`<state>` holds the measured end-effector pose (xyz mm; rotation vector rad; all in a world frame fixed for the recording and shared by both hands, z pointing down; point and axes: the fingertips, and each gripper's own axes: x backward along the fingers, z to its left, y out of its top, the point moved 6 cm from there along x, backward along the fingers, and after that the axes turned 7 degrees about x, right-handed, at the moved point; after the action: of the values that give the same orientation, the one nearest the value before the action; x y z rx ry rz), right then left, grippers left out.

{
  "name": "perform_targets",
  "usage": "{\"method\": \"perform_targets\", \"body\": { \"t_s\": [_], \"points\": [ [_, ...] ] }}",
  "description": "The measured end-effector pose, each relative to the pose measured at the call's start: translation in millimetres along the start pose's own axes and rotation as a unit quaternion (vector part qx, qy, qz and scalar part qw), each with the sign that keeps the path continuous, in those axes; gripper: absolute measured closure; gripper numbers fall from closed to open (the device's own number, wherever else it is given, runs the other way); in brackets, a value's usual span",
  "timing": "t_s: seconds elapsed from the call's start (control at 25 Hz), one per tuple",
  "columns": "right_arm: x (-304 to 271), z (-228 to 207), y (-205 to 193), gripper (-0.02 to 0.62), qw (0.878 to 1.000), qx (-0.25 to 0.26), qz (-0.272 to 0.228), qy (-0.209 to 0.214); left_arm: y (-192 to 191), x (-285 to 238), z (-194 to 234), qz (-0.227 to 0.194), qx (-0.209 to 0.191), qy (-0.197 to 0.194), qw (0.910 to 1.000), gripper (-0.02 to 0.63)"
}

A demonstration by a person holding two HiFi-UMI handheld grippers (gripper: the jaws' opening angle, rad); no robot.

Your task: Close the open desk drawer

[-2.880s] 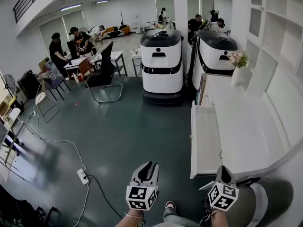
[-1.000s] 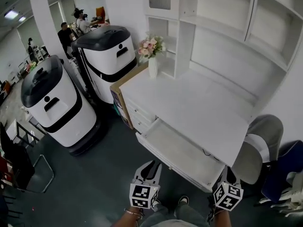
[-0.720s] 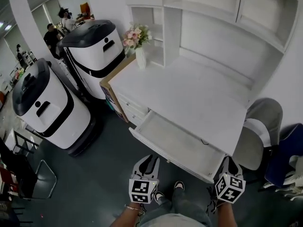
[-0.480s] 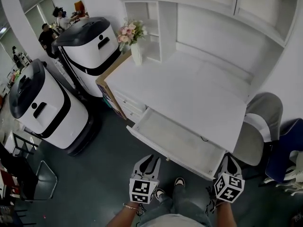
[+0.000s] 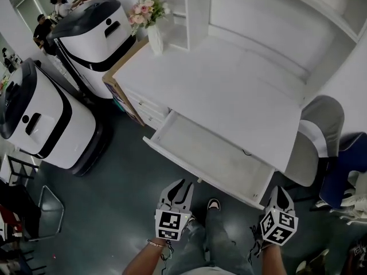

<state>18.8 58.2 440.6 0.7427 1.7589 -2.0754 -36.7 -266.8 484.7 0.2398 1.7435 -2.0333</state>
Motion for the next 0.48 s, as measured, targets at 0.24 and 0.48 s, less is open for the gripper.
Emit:
{"method": "perform_targets", "body": {
  "t_s": [0.24, 0.48],
  "points": [
    [-4, -7, -28, 0.588, 1.000, 0.000, 0.030, -0.007, -22, -25, 0, 0.020, -0.020, -0.019, 0.9994, 0.497],
    [-15, -19, -53, 0.588, 0.998, -0.007, 0.057, -0.019, -38, -48, 2, 0.043, -0.038, -0.027, 0.9980, 0.497]
  ]
}}
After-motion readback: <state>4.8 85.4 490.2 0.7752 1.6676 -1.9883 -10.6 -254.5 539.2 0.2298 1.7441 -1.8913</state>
